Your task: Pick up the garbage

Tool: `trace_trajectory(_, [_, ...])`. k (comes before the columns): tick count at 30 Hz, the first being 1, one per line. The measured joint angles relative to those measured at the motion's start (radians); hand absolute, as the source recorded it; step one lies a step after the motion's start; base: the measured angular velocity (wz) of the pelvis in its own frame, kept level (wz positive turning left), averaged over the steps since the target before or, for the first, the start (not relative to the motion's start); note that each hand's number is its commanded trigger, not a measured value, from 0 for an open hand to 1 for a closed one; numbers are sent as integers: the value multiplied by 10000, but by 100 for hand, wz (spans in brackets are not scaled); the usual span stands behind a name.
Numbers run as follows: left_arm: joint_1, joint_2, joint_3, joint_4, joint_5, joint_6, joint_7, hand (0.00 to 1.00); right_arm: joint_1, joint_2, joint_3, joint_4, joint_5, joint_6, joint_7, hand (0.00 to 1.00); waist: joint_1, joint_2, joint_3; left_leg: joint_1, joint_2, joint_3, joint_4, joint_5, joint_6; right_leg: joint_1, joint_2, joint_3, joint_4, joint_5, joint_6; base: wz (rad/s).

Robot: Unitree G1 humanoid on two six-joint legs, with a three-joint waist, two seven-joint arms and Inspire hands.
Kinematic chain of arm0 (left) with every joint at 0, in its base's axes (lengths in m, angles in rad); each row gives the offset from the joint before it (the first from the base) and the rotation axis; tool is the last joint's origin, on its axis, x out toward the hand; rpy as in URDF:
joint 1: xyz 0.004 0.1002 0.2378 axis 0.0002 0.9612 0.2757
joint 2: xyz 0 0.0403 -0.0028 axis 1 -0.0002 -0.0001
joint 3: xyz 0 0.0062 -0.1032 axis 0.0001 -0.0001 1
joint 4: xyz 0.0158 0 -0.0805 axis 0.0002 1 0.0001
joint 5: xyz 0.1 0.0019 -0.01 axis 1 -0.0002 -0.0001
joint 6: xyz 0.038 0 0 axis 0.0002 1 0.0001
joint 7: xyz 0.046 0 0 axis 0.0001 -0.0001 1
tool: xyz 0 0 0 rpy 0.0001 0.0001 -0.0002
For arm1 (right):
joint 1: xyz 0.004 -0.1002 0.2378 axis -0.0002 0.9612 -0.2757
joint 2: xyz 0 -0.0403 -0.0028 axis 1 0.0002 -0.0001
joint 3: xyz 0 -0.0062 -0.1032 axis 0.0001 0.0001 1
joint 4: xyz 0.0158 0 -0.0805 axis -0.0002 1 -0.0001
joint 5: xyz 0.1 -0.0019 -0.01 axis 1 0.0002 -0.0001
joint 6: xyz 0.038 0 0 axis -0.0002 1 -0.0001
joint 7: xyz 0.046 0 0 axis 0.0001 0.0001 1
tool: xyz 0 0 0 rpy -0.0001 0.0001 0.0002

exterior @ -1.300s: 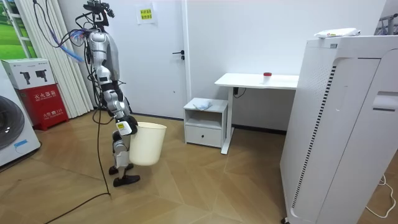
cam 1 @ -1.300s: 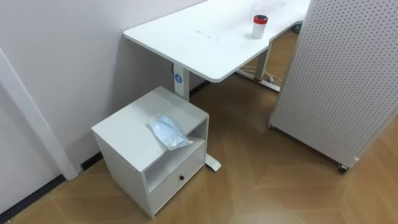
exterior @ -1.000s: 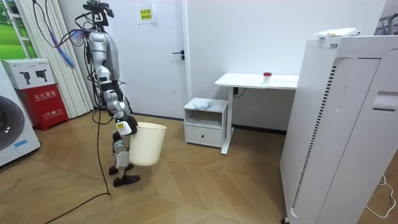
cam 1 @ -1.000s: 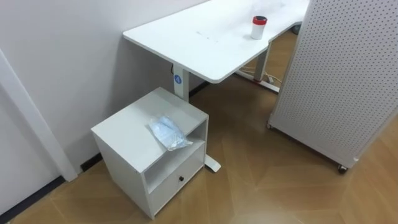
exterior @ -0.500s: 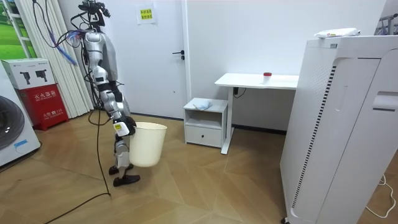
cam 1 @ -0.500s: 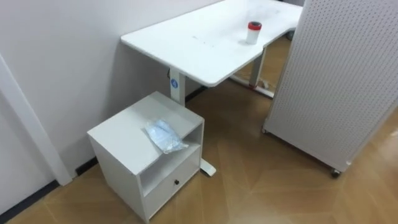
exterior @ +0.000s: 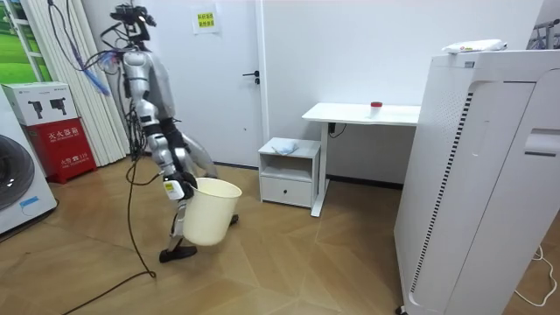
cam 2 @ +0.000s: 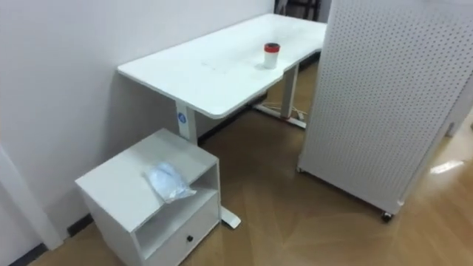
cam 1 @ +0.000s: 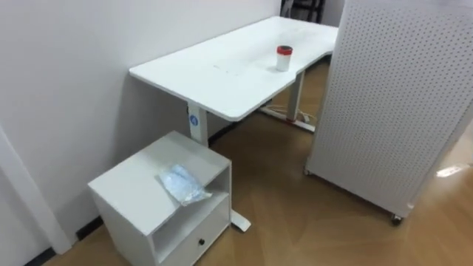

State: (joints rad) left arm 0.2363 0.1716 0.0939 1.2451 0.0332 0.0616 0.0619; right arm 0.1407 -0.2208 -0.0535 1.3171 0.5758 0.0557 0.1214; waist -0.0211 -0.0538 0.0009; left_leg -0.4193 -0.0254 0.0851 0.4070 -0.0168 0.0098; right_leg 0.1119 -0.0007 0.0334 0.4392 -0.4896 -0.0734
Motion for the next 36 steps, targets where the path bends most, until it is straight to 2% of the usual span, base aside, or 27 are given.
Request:
trace_trajectory(1, [-1,-2,0,1,5,-63,-27,0,1,5,-6,-14,-46,2,-10,100,-26,-37,-24,58,-136,13,45,156,262,91,-77,87,-134,-15,86,-20])
trace_trajectory(2, [-43,19,9,-11,5,-187,-49,0,40,33,-16,-10,-208,11,-43,100,1,-195,-93,76,-370,230,281,-22,636,276,-325,231,-383,-77,228,-31])
trace_trajectory(3, [-171,17,4,-35,3,-301,-53,0,-61,47,-22,-46,-327,-6,-98,100,42,-282,-54,37,-417,471,752,-373,769,464,-501,292,-645,17,458,-40])
trace_trajectory(5, [-425,52,-8,-32,-21,-424,-56,0,-110,61,-18,-277,-384,-87,-135,100,176,-222,22,-17,-388,594,1367,-968,840,674,-668,309,-827,270,816,-33])
trace_trajectory(6, [-613,121,-8,-37,-26,-479,-46,0,-123,86,38,-426,-530,-157,-146,100,169,-263,100,-34,-417,726,1795,-1289,940,832,-789,371,-793,308,873,-24])
trace_trajectory(7, [-745,150,-4,-58,-26,-486,-29,0,-151,89,122,-453,-599,-178,-150,100,190,-277,125,-90,-421,787,2077,-1442,1003,875,-856,381,-729,309,877,-21])
trace_trajectory(8, [-934,195,-1,-63,-26,-494,28,0,-263,104,326,-463,-719,-190,-155,100,199,-242,125,-176,-406,791,2568,-1760,1039,896,-908,329,-528,321,900,-16])
trace_trajectory(10, [-1229,213,-16,-62,-68,-507,180,0,-431,215,387,-616,-790,-189,-181,100,189,-207,123,-119,-438,809,2872,-2214,1133,682,-1046,71,320,356,979,-5])
trace_trajectory(11, [-1371,209,-14,-65,-232,-593,187,0,-470,229,417,-692,-826,-187,-204,100,201,-161,103,62,-476,811,2767,-2553,1135,337,-1105,-80,1342,482,1214,6])
trace_trajectory(12, [-1571,210,-8,-109,-246,-612,226,0,-553,206,425,-871,-1016,-196,-247,100,268,-186,86,240,-614,824,2660,-2829,1168,-196,-1344,-319,2630,716,1539,11])
trace_trajectory(13, [-1680,207,-9,-123,-245,-612,246,0,-592,189,421,-936,-1052,-200,-259,100,277,-198,92,309,-689,831,2652,-2896,1220,-469,-1440,-474,3246,940,1617,16])
trace_trajectory(14, [-1812,186,-11,-141,-245,-613,258,0,-631,167,418,-997,-1096,-229,-305,100,283,-165,96,480,-786,830,2619,-2996,1302,-840,-1664,-763,4178,1560,1574,8])
trace_trajectory(15, [-1937,178,-32,-194,-257,-638,347,0,-766,183,474,-967,-1173,-284,-315,100,309,-96,61,696,-798,825,2474,-3063,1338,-1151,-1756,-915,4786,2304,1533,0])
trace_trajectory(17, [-1960,182,-237,-388,-331,-692,573,0,-909,196,627,-973,-1228,-433,-285,100,338,70,50,991,-777,675,2133,-3089,1382,-1587,-1728,-942,5407,3230,1485,-7])
trace_trajectory(19, [-1989,169,-358,-612,-360,-835,707,0,-1023,179,750,-1114,-1204,-484,-202,100,476,202,112,1267,-687,645,1757,-3069,1368,-2402,-1769,-1038,6015,2777,1450,-13])
trace_trajectory(20, [-1975,154,-503,-724,-411,-969,812,0,-1012,172,937,-1193,-1126,-566,-155,100,525,320,128,1466,-579,633,1570,-3064,1360,-2916,-1736,-1244,6010,2307,1395,-4])
trace_trajectory(21, [-1992,151,-685,-842,-411,-1035,887,0,-1035,176,1123,-1208,-1081,-668,-153,100,479,406,95,1585,-524,466,1389,-3033,1310,-3440,-1704,-1469,5632,1907,1286,7])
trace_trajectory(22, [-2047,148,-742,-872,-409,-1099,903,0,-1057,179,1127,-1198,-1077,-724,-145,100,442,442,113,1644,-491,421,1328,-3019,1297,-3646,-1687,-1522,5286,1746,1254,17])
trace_trajectory(24, [-2292,57,-944,-935,-404,-1291,1104,0,-1233,164,1214,-1085,-1027,-908,-124,100,398,488,135,1893,-395,259,1056,-2978,1200,-4144,-1705,-1559,3098,1531,1227,22])
trace_trajectory(25, [-2306,43,-1048,-1064,-403,-1306,1153,0,-1234,170,1250,-1095,-995,-982,-117,100,299,492,131,1948,-391,129,989,-2956,1162,-4167,-1719,-1607,2437,1559,1219,39])
trace_trajectory(26, [-2328,6,-1100,-1295,-366,-1446,1240,0,-1234,196,1349,-1087,-969,-1119,-96,100,232,452,127,2051,-371,-33,823,-2913,1058,-4183,-1702,-1639,1111,2089,1321,48])
trace_trajectory(27, [-2402,-45,-1132,-1405,-240,-1568,1326,0,-1206,230,1499,-1007,-964,-1246,-101,100,191,508,90,2132,-212,-176,735,-2911,895,-4059,-1531,-1744,565,2842,1312,38])
trace_trajectory(29, [-2566,-35,-1171,-1664,59,-1657,1518,0,-1265,275,1541,-884,-1025,-1343,-105,100,223,534,78,2217,-28,-353,441,-2826,678,-3684,-1162,-1951,25,3015,1165,23])
trace_trajectory(30, [-2777,-33,-1175,-1711,246,-1768,1667,0,-1272,278,1602,-819,-1032,-1466,-56,100,194,500,98,2237,-17,-444,290,-2750,568,-3591,-1088,-2059,-136,3053,1116,24])
trace_trajectory(32, [-2868,-36,-1245,-1984,398,-1932,1820,0,-1320,246,1615,-776,-1053,-1534,19,100,177,486,103,2343,131,-465,113,-2692,477,-3520,-991,-2048,-252,3060,1097,9])
trace_trajectory(34, [-2886,-37,-1476,-2322,470,-2022,2015,0,-1335,162,1884,-761,-1066,-1670,154,100,148,467,127,2517,144,-463,-151,-2648,414,-3467,-940,-2014,-320,3056,1089,-3])
trace_trajectory(36, [-3226,-29,-1703,-2382,477,-2169,2205,0,-1646,158,2097,-481,-1092,-1722,323,100,-76,471,188,2571,146,-487,-292,-2625,402,-3361,-868,-2011,-519,3063,1074,0])
